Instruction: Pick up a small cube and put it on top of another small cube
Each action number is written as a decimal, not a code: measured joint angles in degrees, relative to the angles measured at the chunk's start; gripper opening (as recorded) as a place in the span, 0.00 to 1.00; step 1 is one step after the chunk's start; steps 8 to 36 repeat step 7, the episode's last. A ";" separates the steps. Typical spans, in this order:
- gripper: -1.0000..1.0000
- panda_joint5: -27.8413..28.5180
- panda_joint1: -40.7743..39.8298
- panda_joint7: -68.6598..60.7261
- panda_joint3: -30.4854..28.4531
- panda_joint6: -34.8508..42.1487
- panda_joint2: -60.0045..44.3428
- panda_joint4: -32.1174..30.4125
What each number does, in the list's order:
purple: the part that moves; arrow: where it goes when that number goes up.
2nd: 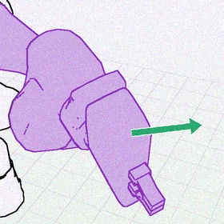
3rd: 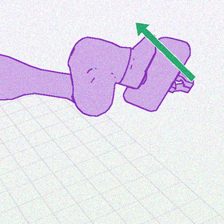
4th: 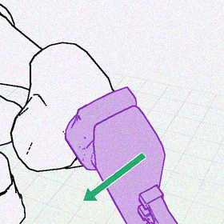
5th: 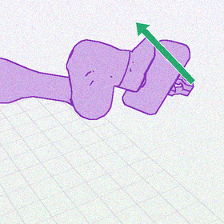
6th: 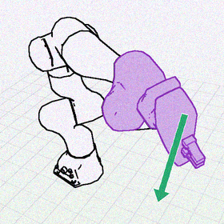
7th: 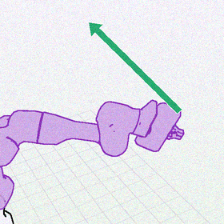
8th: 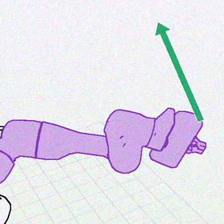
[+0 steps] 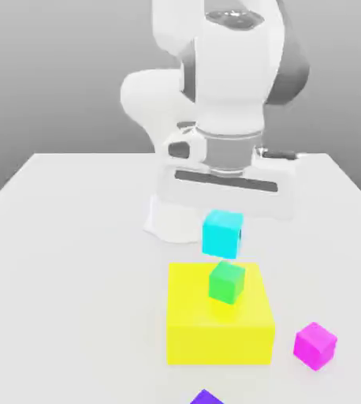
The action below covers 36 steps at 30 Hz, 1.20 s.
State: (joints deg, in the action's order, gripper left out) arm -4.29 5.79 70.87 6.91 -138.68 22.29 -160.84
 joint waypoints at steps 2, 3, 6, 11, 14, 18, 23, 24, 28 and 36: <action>0.00 0.09 -0.02 0.17 0.40 -4.33 -3.09 -1.24; 0.00 0.18 -0.13 0.27 0.61 -6.71 -4.91 -1.80; 1.00 0.31 -0.24 0.39 0.78 -9.13 -6.80 -2.34; 1.00 0.31 -0.24 0.39 0.78 -9.13 -6.80 -2.34; 1.00 0.31 -0.24 0.39 0.78 -9.13 -6.80 -2.34; 1.00 0.31 -0.24 0.39 0.78 -9.13 -6.80 -2.34; 1.00 0.31 -0.24 0.39 0.78 -9.13 -6.80 -2.34; 1.00 0.31 -0.24 0.39 0.78 -9.13 -6.80 -2.34; 1.00 0.31 -0.24 0.39 0.78 -9.13 -6.80 -2.34; 1.00 0.31 -0.24 0.39 0.78 -9.13 -6.80 -2.34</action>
